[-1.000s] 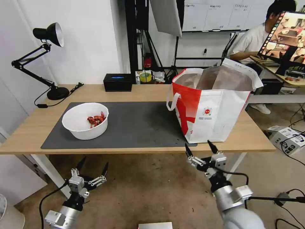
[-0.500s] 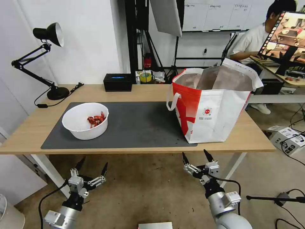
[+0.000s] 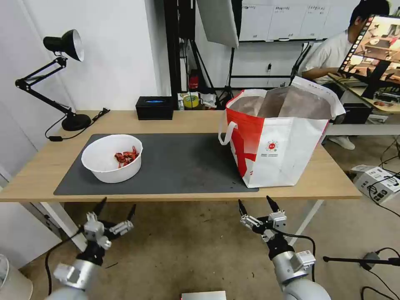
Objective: Pick up the trash from the table and place it into the takeout bag.
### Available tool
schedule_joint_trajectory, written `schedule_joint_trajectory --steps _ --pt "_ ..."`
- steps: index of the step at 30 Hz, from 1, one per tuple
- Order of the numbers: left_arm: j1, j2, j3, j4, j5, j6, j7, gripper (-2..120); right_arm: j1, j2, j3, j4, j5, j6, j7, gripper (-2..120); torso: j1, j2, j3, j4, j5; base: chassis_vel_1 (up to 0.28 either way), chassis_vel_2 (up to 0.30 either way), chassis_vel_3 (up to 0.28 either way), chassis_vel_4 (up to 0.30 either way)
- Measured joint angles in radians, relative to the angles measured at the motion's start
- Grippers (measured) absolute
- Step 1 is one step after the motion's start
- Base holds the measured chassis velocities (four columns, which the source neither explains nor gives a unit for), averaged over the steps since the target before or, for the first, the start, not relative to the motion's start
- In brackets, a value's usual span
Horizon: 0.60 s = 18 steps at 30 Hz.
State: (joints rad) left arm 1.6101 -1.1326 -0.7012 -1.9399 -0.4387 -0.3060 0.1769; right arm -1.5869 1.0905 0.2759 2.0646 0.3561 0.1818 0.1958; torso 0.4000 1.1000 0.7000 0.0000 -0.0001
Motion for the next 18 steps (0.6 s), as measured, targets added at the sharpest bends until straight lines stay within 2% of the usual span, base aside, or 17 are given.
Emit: schedule_joint_trajectory --steps 2,5,6,8,9,12,13,16,17,18 --pt "-0.018 0.022 -0.003 -0.003 -0.025 0.016 -0.016 100 0.000 0.000 0.000 0.000 0.000 0.000 0.000 100 0.000 0.000 0.000 0.0000 0.0000 0.000 0.000 0.000 0.000" --pt "-0.061 0.099 -0.016 -0.012 -0.089 0.051 -0.039 100 0.000 0.000 0.000 0.001 0.001 -0.001 0.000 100 0.000 0.000 0.000 -0.0001 0.0000 0.000 0.000 0.000 0.000" --pt "-0.061 0.099 -0.016 -0.012 -0.089 0.051 -0.039 100 0.000 0.000 0.000 0.001 0.001 -0.001 0.000 100 0.000 0.000 0.000 -0.0001 0.0000 0.000 0.000 0.000 0.000" --pt "-0.089 0.157 -0.025 -0.012 -0.129 0.073 -0.054 100 0.001 -0.001 0.000 0.001 0.001 -0.001 0.000 100 0.000 0.000 0.000 0.0000 0.0001 0.000 0.000 0.000 0.000" --pt "-0.089 0.157 -0.025 -0.012 -0.129 0.073 -0.054 100 0.001 -0.001 0.000 0.001 0.001 -0.001 0.000 100 0.000 0.000 0.000 0.0000 0.0001 0.000 0.000 0.000 0.000" --pt "-0.137 0.241 -0.029 0.010 -0.189 0.103 -0.065 100 0.001 -0.001 0.001 0.001 0.001 -0.001 0.000 100 0.000 0.000 0.000 -0.0001 -0.0001 0.000 0.000 0.000 0.000" --pt "-0.137 0.241 -0.029 0.010 -0.189 0.103 -0.065 100 0.001 -0.001 0.001 0.001 0.001 -0.001 0.000 100 0.000 0.000 0.000 -0.0001 -0.0001 0.000 0.000 0.000 0.000" --pt "-0.174 0.331 -0.029 0.017 -0.254 0.190 -0.107 100 0.001 -0.001 0.001 0.001 0.002 -0.001 0.000 100 0.000 0.000 0.000 0.0000 0.0000 0.000 0.000 0.000 0.000" --pt "-0.174 0.331 -0.029 0.017 -0.254 0.190 -0.107 100 0.001 -0.001 0.001 0.001 0.002 -0.001 0.000 100 0.000 0.000 0.000 0.0000 0.0000 0.000 0.000 0.000 0.000" --pt "-0.186 0.365 -0.027 0.019 -0.275 0.225 -0.125 100 0.001 -0.001 0.001 0.001 0.002 -0.001 0.000 100 0.000 0.000 0.000 -0.0001 0.0002 0.000 0.000 0.000 0.000"
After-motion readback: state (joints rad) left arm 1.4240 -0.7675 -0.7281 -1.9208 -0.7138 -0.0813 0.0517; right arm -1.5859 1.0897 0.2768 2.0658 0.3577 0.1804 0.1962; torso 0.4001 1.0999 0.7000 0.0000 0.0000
